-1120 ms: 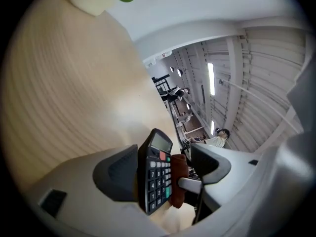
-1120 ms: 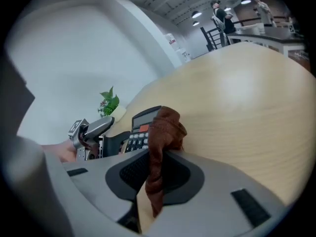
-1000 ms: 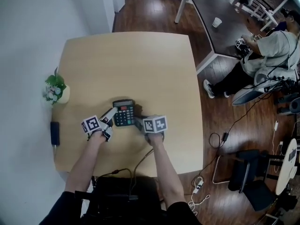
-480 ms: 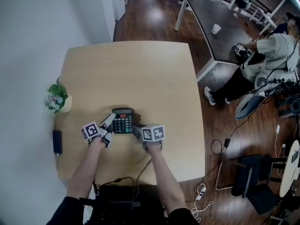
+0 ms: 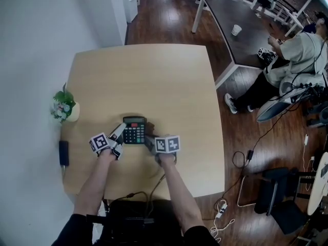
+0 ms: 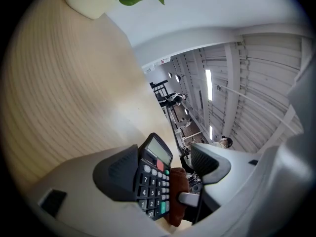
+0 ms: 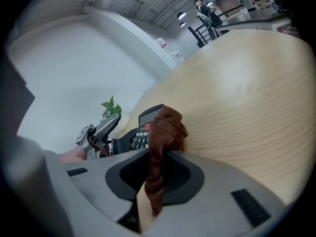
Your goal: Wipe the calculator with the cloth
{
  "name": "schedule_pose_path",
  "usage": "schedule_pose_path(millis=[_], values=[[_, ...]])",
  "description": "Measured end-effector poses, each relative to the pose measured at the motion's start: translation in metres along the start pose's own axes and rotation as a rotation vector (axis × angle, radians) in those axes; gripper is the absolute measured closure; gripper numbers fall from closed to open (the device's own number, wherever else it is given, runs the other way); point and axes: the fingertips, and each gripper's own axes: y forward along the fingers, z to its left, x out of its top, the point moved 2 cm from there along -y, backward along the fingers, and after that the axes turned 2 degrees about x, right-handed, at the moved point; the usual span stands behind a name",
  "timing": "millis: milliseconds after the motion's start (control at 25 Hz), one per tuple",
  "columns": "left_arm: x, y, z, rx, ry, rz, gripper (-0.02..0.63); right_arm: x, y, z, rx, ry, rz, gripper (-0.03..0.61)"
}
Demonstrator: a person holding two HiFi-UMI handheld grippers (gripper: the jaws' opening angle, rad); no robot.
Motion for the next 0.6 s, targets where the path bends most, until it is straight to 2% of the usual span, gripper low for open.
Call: schedule_pose_path(millis=[120,240,320,440,600], values=[[-0.005,-0.01,-0.001,0.001,0.001,-0.003,0.275,0.0,-0.01,-0.003,-0.019,-0.005,-0.013,0.517],[-0.008,-0.038,-0.012,-0.006,0.036,-0.01,0.276,-0.002,-0.04,-0.006,-0.005,0.025,-0.089,0.517],[-0.015,-0.059,-0.032,-0.03,0.058,-0.003,0.276,-0.005,-0.074,-0.007,0.057,0.106,-0.199,0.517],[-0.038,-0.091,-0.081,-0.189,0.053,0.025,0.309,-0.023,-0.139,-0.009,0.151,0.25,-0.403,0.518],[-0.046,-0.137,-0.117,-0.302,0.12,0.02,0.379,-0.057,-0.219,-0.001,0.195,0.313,-0.667,0.518]])
